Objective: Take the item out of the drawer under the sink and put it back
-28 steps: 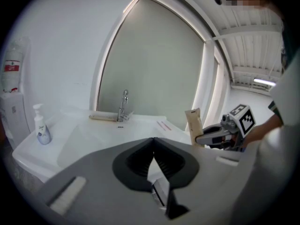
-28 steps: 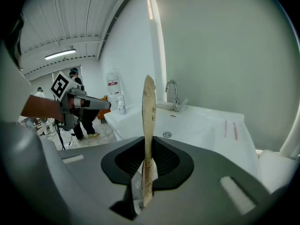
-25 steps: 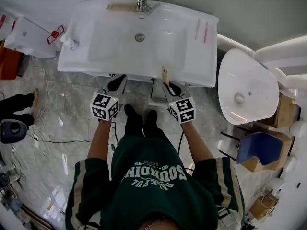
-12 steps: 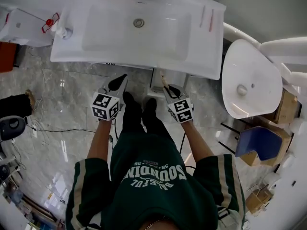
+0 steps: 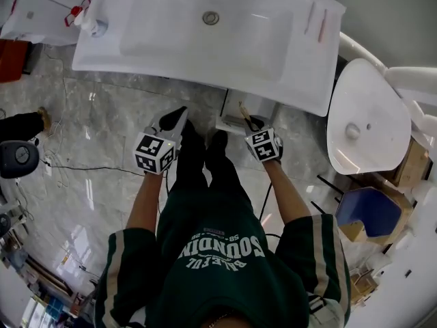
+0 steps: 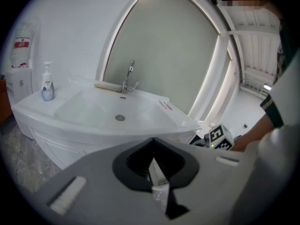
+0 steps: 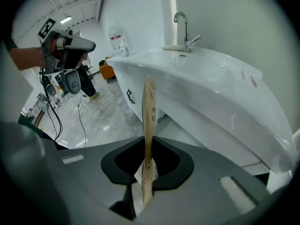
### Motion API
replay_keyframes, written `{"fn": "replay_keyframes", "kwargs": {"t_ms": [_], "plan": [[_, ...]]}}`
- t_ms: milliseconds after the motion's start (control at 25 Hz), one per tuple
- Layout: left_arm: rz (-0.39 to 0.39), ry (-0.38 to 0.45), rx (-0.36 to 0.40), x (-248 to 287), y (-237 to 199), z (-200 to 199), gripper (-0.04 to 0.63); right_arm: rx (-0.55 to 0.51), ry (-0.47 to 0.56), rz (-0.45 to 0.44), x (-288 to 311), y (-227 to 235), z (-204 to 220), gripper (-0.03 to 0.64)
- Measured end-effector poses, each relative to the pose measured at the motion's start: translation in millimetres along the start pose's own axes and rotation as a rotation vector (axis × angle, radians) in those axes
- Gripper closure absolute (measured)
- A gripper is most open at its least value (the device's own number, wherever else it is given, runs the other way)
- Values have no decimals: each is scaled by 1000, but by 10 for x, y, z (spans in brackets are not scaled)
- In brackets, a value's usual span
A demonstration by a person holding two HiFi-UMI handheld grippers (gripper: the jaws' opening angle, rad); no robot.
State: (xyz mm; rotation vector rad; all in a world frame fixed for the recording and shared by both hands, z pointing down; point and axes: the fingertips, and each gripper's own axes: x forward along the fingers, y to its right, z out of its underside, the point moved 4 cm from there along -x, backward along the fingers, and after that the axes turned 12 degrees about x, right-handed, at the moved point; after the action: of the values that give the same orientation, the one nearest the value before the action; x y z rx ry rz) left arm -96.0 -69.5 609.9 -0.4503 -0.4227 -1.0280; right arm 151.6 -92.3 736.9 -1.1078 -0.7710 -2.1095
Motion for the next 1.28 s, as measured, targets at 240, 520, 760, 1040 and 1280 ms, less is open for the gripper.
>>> {"fn": "replay_keyframes", "kwargs": {"t_ms": [240, 520, 760, 1040, 1280], "plan": [[-19, -22, -33, 15, 26, 235, 545, -15, -112, 34, 534, 261, 230, 568], [-58, -59, -81, -4, -65, 556, 545, -33, -204, 86, 1062, 538, 337, 568], [-113, -89, -129, -115, -145, 783, 545, -64, -255, 110, 1424, 636, 397, 568], [-139, -109, -155, -195, -190, 926, 545, -43, -298, 132, 1677, 725, 432, 568], [-138, -105, -150, -209, -222, 896, 545, -38, -296, 120, 1663, 699, 426, 545]]}}
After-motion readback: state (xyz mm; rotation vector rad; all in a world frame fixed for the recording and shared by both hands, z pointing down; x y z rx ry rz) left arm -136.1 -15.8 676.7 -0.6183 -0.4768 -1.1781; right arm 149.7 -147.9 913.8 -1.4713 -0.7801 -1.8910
